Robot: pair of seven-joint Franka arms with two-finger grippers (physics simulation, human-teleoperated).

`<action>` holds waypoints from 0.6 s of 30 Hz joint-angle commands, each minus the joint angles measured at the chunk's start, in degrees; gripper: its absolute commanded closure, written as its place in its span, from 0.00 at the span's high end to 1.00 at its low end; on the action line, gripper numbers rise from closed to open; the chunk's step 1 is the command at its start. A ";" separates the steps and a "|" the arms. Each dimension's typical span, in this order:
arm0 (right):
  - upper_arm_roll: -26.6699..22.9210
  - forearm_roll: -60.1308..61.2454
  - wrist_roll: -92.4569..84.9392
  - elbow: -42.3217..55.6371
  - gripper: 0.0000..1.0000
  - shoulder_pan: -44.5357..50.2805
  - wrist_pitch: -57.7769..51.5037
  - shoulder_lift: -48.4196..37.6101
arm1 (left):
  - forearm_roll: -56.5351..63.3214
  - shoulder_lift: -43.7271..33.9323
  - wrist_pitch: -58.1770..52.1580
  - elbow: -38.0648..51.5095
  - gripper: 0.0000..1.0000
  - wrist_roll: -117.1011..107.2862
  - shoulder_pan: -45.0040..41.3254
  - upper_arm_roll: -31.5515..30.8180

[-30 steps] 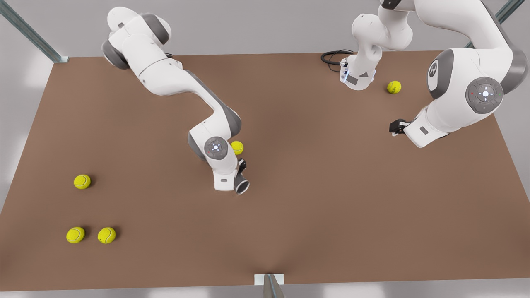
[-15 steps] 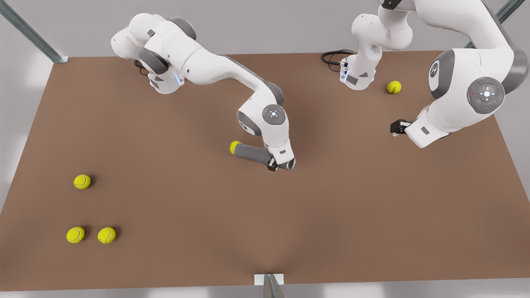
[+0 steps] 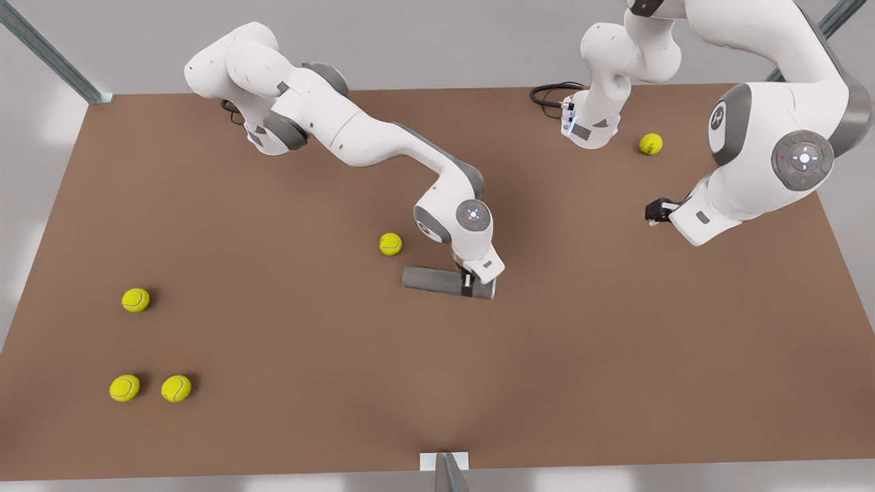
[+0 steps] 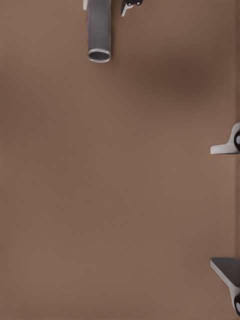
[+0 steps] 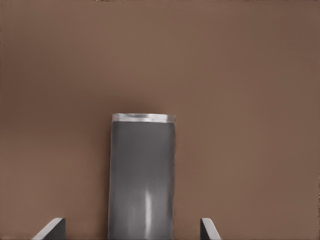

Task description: Put the tennis tube upright

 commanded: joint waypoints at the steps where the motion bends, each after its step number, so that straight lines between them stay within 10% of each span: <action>1: 0.08 1.86 -16.05 -0.17 1.00 0.22 -0.22 -2.44 | 0.03 0.07 0.08 0.00 1.00 0.08 0.00 0.05; 5: -2.03 1.87 19.19 -9.82 1.00 -12.16 -25.71 -30.38 | -6.81 3.50 0.26 0.43 1.00 -0.09 2.54 0.14; 9: -1.77 1.08 31.41 -46.40 1.00 -37.65 -13.76 -55.00 | -60.14 26.16 -0.09 1.66 1.00 1.92 16.17 -0.12; 12: -2.12 1.77 34.05 -40.71 1.00 -38.79 -20.52 -54.40 | -66.93 34.16 -3.43 -1.32 1.00 23.62 16.52 -2.23; 15: -2.03 0.64 34.49 -37.79 1.00 -40.38 -20.96 -52.81 | -77.57 40.41 15.81 -1.94 1.00 24.52 16.09 -18.14; 18: -2.12 0.64 34.40 -35.42 1.00 -41.87 -20.96 -52.55 | -84.16 42.44 26.53 -1.94 1.00 27.24 10.64 -20.87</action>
